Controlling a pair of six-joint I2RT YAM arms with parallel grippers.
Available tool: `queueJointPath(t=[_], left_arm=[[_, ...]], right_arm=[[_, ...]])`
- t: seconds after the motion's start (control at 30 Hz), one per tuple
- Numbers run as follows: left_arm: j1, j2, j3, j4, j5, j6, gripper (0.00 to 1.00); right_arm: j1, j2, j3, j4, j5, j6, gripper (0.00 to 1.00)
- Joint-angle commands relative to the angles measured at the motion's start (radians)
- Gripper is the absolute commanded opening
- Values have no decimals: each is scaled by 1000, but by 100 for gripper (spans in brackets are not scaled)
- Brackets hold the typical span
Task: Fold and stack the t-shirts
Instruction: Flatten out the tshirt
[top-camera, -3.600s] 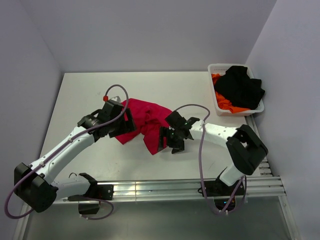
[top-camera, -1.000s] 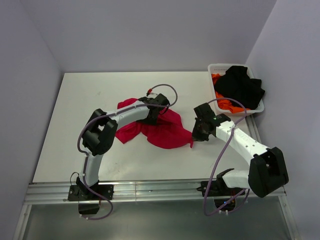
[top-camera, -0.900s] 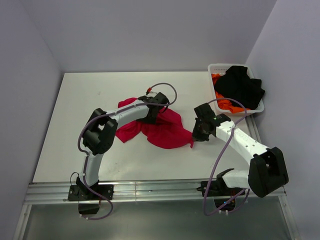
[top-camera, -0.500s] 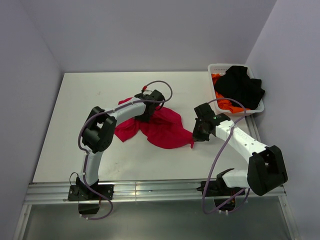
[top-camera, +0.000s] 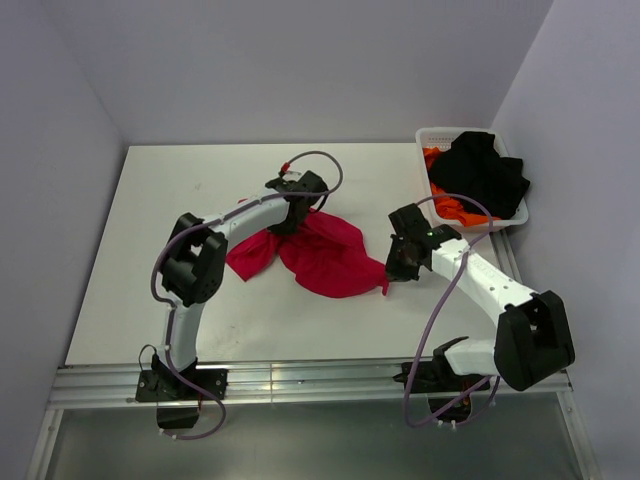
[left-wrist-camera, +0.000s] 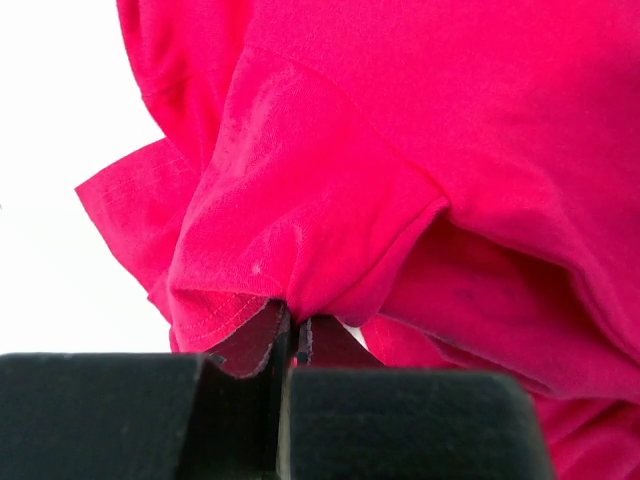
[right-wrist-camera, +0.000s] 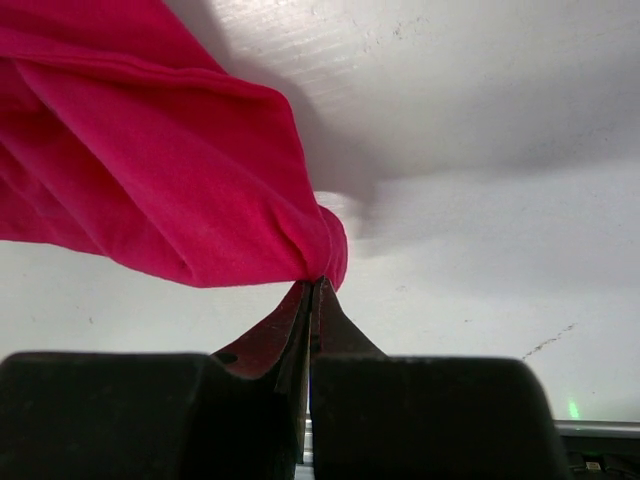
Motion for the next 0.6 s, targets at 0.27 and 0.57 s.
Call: queueJointPath(t=[0.27, 0.57], left_arm=[[15, -147, -10, -16, 48, -11, 25], [13, -162, -11, -11, 58, -17, 5]], right_arm=[[-8, -54, 32, -22, 16, -6, 0], [-8, -116, -8, -36, 25, 10, 0]])
